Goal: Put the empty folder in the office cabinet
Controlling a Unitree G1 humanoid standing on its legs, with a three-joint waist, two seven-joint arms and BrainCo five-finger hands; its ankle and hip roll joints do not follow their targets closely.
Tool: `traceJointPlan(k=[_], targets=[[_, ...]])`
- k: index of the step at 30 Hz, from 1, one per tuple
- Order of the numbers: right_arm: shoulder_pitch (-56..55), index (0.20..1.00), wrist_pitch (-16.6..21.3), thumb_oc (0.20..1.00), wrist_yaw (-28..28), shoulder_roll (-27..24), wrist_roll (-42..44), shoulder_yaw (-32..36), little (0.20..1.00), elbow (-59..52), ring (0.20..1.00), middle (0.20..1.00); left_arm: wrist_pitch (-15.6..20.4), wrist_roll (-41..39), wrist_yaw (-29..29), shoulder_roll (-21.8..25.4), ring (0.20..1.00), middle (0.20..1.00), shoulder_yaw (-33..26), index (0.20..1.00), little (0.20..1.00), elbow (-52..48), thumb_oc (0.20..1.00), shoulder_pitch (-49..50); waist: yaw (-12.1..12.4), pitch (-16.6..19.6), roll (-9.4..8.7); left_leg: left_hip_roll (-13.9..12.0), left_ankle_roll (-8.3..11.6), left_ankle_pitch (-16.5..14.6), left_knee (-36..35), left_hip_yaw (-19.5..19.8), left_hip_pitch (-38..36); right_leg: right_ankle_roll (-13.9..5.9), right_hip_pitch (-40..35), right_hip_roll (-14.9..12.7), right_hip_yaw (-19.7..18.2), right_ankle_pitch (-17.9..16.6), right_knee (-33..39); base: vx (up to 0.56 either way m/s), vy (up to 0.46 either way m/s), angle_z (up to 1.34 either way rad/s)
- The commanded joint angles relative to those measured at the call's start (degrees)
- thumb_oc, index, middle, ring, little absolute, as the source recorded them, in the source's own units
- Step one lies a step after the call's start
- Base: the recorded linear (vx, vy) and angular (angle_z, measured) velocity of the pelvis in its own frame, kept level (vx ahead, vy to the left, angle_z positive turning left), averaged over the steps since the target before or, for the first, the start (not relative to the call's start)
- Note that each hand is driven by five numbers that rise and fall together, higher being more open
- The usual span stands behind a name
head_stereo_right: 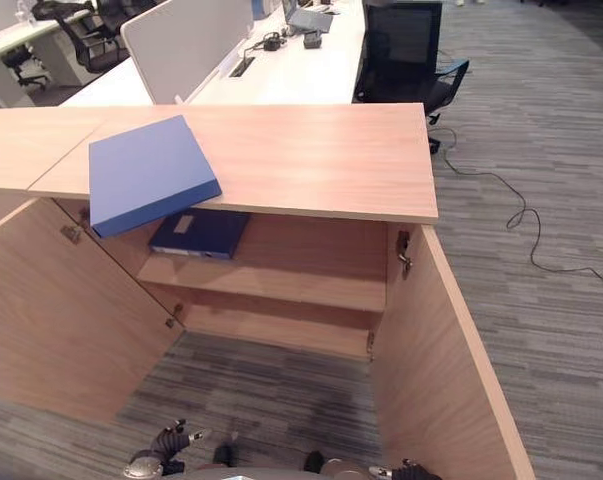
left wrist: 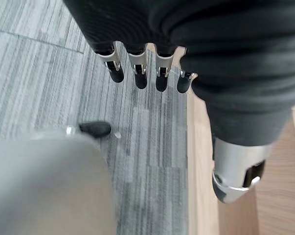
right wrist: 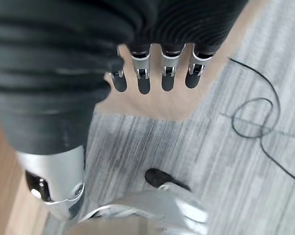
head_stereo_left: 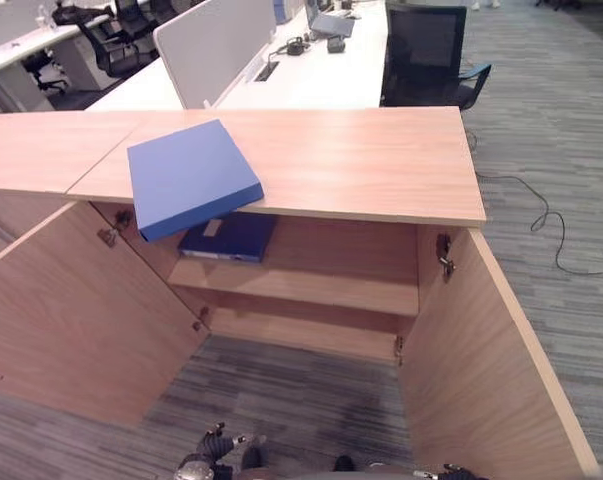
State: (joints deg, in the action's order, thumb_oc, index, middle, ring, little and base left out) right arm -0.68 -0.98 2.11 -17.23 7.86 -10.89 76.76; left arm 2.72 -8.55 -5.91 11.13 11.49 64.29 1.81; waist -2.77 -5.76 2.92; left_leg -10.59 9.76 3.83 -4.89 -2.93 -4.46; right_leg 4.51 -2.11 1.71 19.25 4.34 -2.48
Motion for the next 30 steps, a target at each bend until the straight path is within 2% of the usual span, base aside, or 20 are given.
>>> traceJointPlan(k=[1, 2, 3, 6, 7, 8, 9, 12, 13, 15, 16, 17, 19, 21, 24, 26, 28, 30], targets=[[1.6, 1.000, -0.9, 1.000, -0.3, 0.2, 0.3, -0.1, 1.000, 1.5, 1.000, 1.000, 1.2, 0.1, -0.9, 1.4, 1.000, 1.000, 0.1, 1.000, 1.000, 0.1, 1.000, -1.5, 1.8, -2.0, -0.78, 5.5, -4.73, -2.1, -0.1, -2.1, 0.1, -12.20, -2.3, -13.1, -3.7, -6.7, 3.8, 0.03, 0.200, -0.15], [1.6, 1.000, -0.9, 1.000, -0.3, 0.2, 0.3, -0.1, 1.000, 1.5, 1.000, 1.000, 1.2, 0.1, -0.9, 1.4, 1.000, 1.000, 0.1, 1.000, 1.000, 0.1, 1.000, -1.5, 1.9, -1.9, -0.80, 5.5, -4.75, -2.1, -0.1, -2.2, 0.1, -12.22, -2.3, -13.1, -3.7, -6.7, 3.7, 0.05, 0.374, -0.25], [1.8, 1.000, -0.9, 1.000, -0.3, 0.6, 0.3, -0.1, 1.000, 1.6, 1.000, 1.000, 1.4, -0.1, -1.1, 1.7, 1.000, 1.000, -0.3, 1.000, 1.000, 0.0, 1.000, -1.8, 1.8, -1.8, -1.19, 7.0, -5.60, -3.3, -0.1, -2.7, 0.0, -13.20, -1.6, -14.4, -4.3, -7.7, 3.6, 0.03, 0.256, -0.17], [1.8, 1.000, -0.9, 1.000, -0.4, 0.8, 0.8, 0.3, 1.000, 1.3, 1.000, 1.000, 1.7, -1.2, -1.3, 1.8, 1.000, 1.000, -1.1, 1.000, 1.000, -0.4, 1.000, -1.8, 1.8, -1.7, -1.58, 8.3, -6.47, -4.2, -0.1, -3.0, 0.0, -14.03, -1.1, -15.6, -4.9, -8.7, 3.5, 0.03, 0.227, -0.07], [1.9, 1.000, -1.0, 1.000, -0.5, 1.1, 1.3, 0.6, 1.000, 0.9, 1.000, 1.000, 2.1, -3.8, -1.4, 1.8, 1.000, 1.000, -2.3, 1.000, 1.000, -1.1, 1.000, -1.7, 2.0, -1.7, -2.05, 9.6, -7.37, -4.9, -0.1, -3.1, 0.2, -14.80, -0.5, -16.9, -5.3, -9.9, 3.5, 0.03, 0.250, -0.17], [1.9, 1.000, -1.0, 1.000, -0.5, 1.1, 1.3, 0.6, 1.000, 0.9, 1.000, 1.000, 2.1, -3.8, -1.4, 1.8, 1.000, 1.000, -2.3, 1.000, 1.000, -1.1, 1.000, -1.7, 2.0, -1.7, -2.07, 9.6, -7.39, -4.9, -0.1, -3.1, 0.3, -14.82, -0.4, -16.9, -5.3, -9.9, 3.5, 0.02, 0.309, -0.17], [2.0, 1.000, -1.0, 1.000, -0.7, 1.6, 2.0, 1.0, 1.000, 0.4, 1.000, 1.000, 2.6, -8.0, -1.2, 1.4, 1.000, 1.000, -4.0, 1.000, 1.000, -2.4, 1.000, -1.6, 2.1, -1.8, -2.67, 11.0, -8.17, -5.5, -0.1, -3.3, 0.7, -15.66, 0.4, -18.2, -5.6, -11.7, 3.6, 0.00, 0.154, -0.13], [2.3, 1.000, -1.1, 1.000, -0.7, 2.0, 2.5, 1.4, 1.000, 0.1, 1.000, 1.000, 3.0, -12.2, -1.3, 1.1, 1.000, 1.000, -5.8, 1.000, 1.000, -2.7, 1.000, -1.7, 2.1, -2.0, -3.28, 12.0, -8.72, -5.9, -0.1, -3.9, 1.2, -16.25, 1.5, -19.0, -6.2, -13.5, 3.9, -0.02, 0.219, -0.07], [3.3, 1.000, -1.0, 1.000, -0.2, 1.6, 2.9, 1.8, 1.000, -1.1, 1.000, 1.000, 3.8, -15.3, -2.1, 1.7, 1.000, 1.000, -7.0, 1.000, 1.000, -7.0, 1.000, -1.3, 2.3, -2.4, -3.83, 12.6, -9.04, -6.0, -0.1, -4.4, 1.9, -16.81, 2.5, -19.7, -6.4, -15.4, 4.1, -0.01, 0.109, -0.06], [3.6, 1.000, -1.0, 1.000, 0.1, 1.6, 3.0, 2.1, 1.000, -2.1, 1.000, 1.000, 4.1, -16.0, -2.8, 2.4, 1.000, 1.000, -7.4, 1.000, 1.000, -10.7, 1.000, -0.8, 2.4, -2.5, -4.06, 12.8, -9.24, -5.9, -0.1, -4.6, 2.3, -17.01, 3.1, -19.8, -6.3, -15.8, 3.9, -0.03, 0.127, -0.09], [4.3, 1.000, -0.8, 1.000, 0.8, 1.3, 3.4, 2.4, 1.000, -4.1, 1.000, 1.000, 4.7, -17.2, -4.1, 4.2, 1.000, 1.000, -8.5, 1.000, 1.000, -19.2, 1.000, 0.4, 2.9, -3.5, -4.14, 12.7, -9.66, -5.6, -0.1, -5.3, 3.1, -16.84, 4.5, -19.8, -5.4, -15.8, 1.9, -0.05, 0.098, -0.11], [4.2, 1.000, -0.9, 1.000, 0.8, 1.3, 3.4, 2.4, 1.000, -4.1, 1.000, 1.000, 4.6, -17.1, -4.1, 4.2, 1.000, 1.000, -8.5, 1.000, 1.000, -19.4, 1.000, 0.5, 2.9, -3.4, -4.17, 12.7, -9.67, -5.6, -0.1, -5.3, 3.1, -16.84, 4.6, -19.8, -5.4, -15.8, 1.7, -0.06, 0.075, -0.13], [4.5, 1.000, -0.6, 1.000, 1.3, 1.1, 4.3, 2.7, 1.000, -6.2, 1.000, 1.000, 4.5, -16.2, -5.2, 5.7, 1.000, 1.000, -9.6, 1.000, 1.000, -27.1, 1.000, 2.3, 3.4, -3.8, -3.97, 12.5, -10.05, -5.6, -0.1, -5.9, 3.5, -16.13, 4.9, -19.7, -4.4, -14.1, -2.2, 0.00, 0.077, -0.11], [4.5, 1.000, -0.5, 1.000, 1.6, 0.5, 5.3, 3.3, 1.000, -7.8, 1.000, 1.000, 4.5, -15.7, -6.2, 6.6, 1.000, 1.000, -11.7, 1.000, 1.000, -33.5, 1.000, 4.5, 3.8, -3.7, -3.73, 12.6, -10.53, -6.0, -0.1, -6.0, 3.0, -15.14, 4.8, -18.6, -4.8, -11.8, -7.4, 0.06, 0.096, 0.00], [4.4, 1.000, -0.5, 1.000, 0.8, 0.4, 6.6, 3.0, 1.000, -9.4, 1.000, 1.000, 5.1, -15.6, -7.3, 7.5, 1.000, 1.000, -14.5, 1.000, 1.000, -39.8, 1.000, 6.0, 4.0, -3.8, -3.50, 12.2, -10.70, -6.4, -0.1, -6.4, 2.2, -13.53, 7.6, -14.6, -5.6, -9.1, -12.3, 0.07, 0.026, -0.07], [4.5, 1.000, -0.3, 1.000, 0.8, 0.7, 6.8, 2.4, 1.000, -9.8, 1.000, 1.000, 5.3, -15.4, -7.9, 7.7, 1.000, 1.000, -15.0, 1.000, 1.000, -42.6, 1.000, 5.8, 3.8, -4.2, -3.22, 11.7, -10.56, -6.4, -0.1, -6.7, 2.0, -12.24, 9.9, -11.0, -5.1, -6.6, -11.6, 0.05, -0.057, -0.31], [4.4, 1.000, -0.1, 1.000, 0.6, 1.0, 6.5, 1.9, 1.000, -10.3, 1.000, 1.000, 5.5, -14.8, -9.1, 7.7, 1.000, 1.000, -15.5, 1.000, 1.000, -43.8, 1.000, 4.8, 3.0, -5.0, -3.47, 12.0, -10.33, -6.9, -0.1, -6.5, 1.2, -12.08, 13.1, -7.5, -4.3, -7.1, -10.2, 0.08, -0.088, -0.23], [3.3, 1.000, 0.1, 1.000, 1.1, 1.2, 6.3, 1.6, 1.000, -11.1, 1.000, 1.000, 5.7, -14.9, -9.6, 6.9, 1.000, 1.000, -15.6, 1.000, 1.000, -45.7, 1.000, 3.9, 2.2, -5.3, -3.99, 12.4, -9.90, -7.7, -0.1, -6.5, -0.5, -11.85, 10.0, -6.7, -2.0, -7.0, -4.6, 0.14, -0.139, -0.10]])
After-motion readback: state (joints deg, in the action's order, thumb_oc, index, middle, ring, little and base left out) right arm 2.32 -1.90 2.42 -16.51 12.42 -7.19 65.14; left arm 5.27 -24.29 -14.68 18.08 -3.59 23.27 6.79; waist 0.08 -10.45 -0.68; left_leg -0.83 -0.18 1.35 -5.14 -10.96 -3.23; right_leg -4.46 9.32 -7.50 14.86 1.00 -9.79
